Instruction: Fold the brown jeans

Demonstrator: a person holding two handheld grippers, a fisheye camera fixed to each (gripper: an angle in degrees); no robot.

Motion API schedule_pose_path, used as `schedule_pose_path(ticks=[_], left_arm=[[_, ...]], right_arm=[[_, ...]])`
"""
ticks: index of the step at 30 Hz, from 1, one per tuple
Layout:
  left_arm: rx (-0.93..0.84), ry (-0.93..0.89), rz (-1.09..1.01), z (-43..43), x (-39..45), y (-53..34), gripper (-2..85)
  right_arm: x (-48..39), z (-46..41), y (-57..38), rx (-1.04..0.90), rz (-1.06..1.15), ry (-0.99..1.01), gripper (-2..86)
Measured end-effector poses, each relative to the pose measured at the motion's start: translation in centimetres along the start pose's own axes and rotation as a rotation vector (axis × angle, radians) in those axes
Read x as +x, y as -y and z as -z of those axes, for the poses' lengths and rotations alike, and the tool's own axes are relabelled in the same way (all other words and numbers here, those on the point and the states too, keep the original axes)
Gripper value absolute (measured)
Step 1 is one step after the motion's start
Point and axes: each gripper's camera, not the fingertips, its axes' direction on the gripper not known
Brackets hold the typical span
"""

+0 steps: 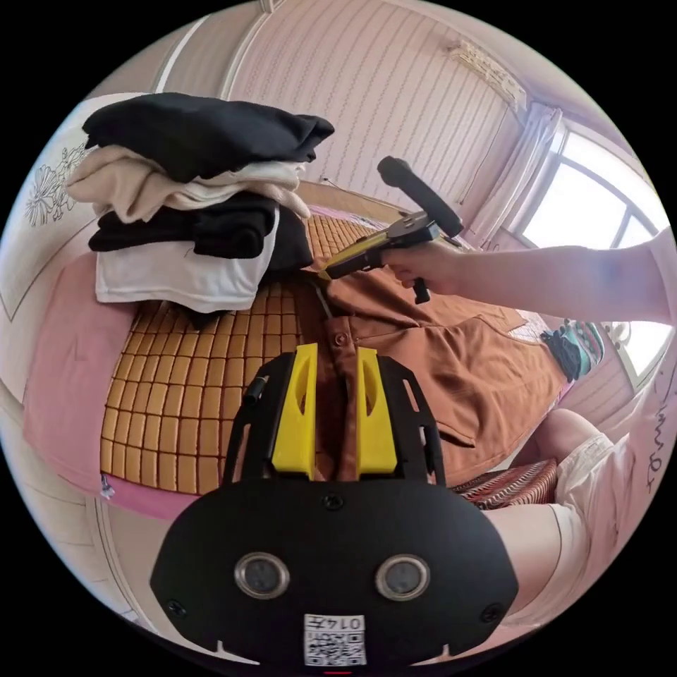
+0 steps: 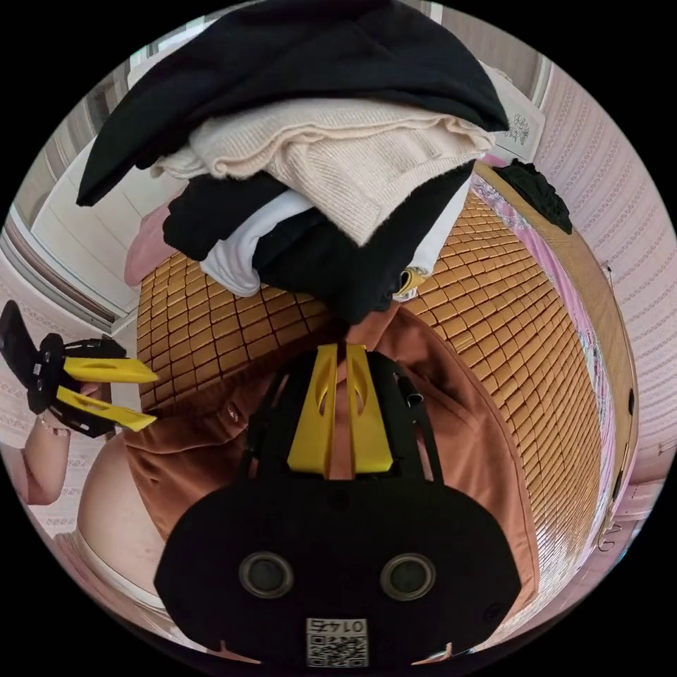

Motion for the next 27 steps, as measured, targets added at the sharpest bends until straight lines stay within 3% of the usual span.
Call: schedule_pose_path(ticks=[3,7,16,22,27], left_arm=[[-0.033,-0.063,-0.016,-3.1,-0.3,2.0,9.1],[-0.239,-0.051,-0.089,-8.1,-0.1,4.7,9.2],[-0.223,-0.087,-0.120,-5.8,0.8,8.6,3.9],[-0.323,0.011,-0.166,-8.5,1.4,10.3,3.3],[-0.263,-0.083,-0.030,-7.5,-1.2,10.2,3.0]], right_arm=[[1.8,2.3,-0.7,0.058,-0.060,0.054,1.1],[4.1,4.5,-1.6,0.096,-0.125,0.162,0.6],[3.4,8.3,-1.5,0.230,-0.062,0.259,-0.3],[1.4,5.9,-3.3,0.047,-0.023,0.172,-0.3],[-1.4,2.1,-7.5,-0.112,0.001,0.137,-0.3]])
